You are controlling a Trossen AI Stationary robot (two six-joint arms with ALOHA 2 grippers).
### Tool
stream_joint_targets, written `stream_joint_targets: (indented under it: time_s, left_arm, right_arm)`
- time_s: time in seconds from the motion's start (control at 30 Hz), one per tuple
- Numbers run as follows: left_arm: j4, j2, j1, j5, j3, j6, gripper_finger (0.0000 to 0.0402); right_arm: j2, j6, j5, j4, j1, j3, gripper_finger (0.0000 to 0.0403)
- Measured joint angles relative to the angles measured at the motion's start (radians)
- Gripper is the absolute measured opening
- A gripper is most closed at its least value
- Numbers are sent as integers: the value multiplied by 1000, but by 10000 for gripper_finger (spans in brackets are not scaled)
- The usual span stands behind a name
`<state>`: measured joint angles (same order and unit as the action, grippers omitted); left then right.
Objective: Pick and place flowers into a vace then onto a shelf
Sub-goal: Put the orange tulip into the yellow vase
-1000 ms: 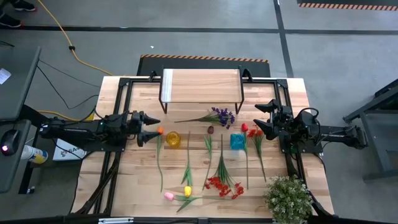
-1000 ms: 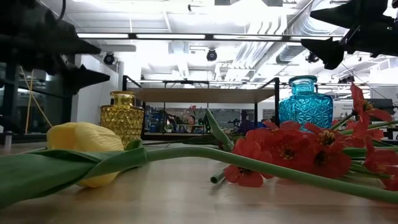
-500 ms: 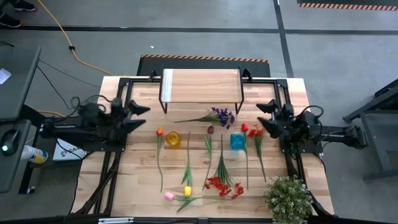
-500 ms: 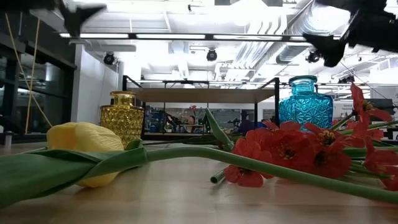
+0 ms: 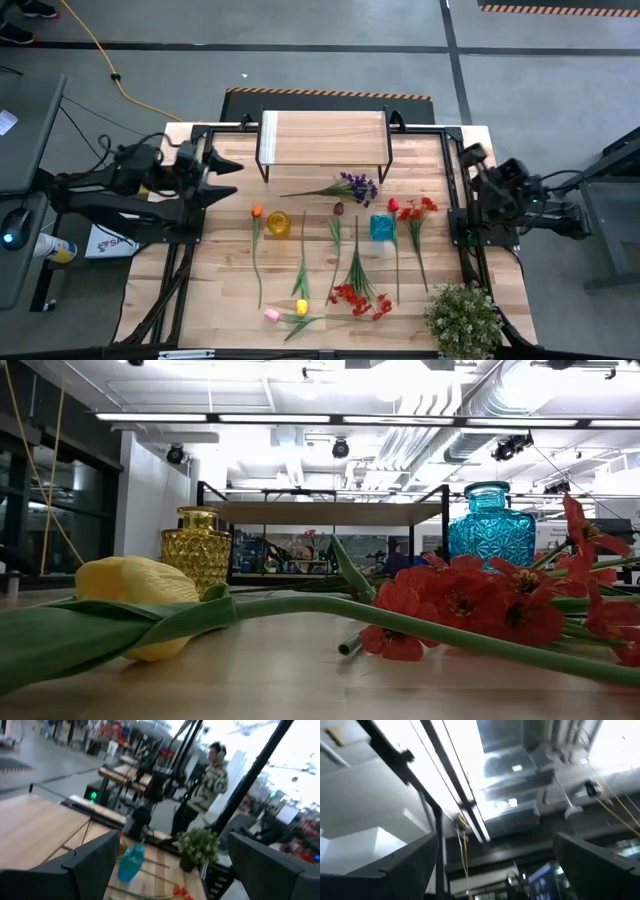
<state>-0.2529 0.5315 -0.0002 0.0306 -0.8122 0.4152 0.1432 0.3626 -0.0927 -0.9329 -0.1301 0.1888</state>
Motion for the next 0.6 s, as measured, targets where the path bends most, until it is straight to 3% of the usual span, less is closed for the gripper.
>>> stream_joint_targets:
  time_s: [0.27, 0.6]
  left_arm:
    - [-52, 202, 0, -3, -138, 8, 399]
    - [-83, 251, 0, -24, -149, 17, 399]
  right_arm:
    - [2, -4, 91, 11, 0, 154, 382]
    - [4, -31, 78, 129, 0, 254, 382]
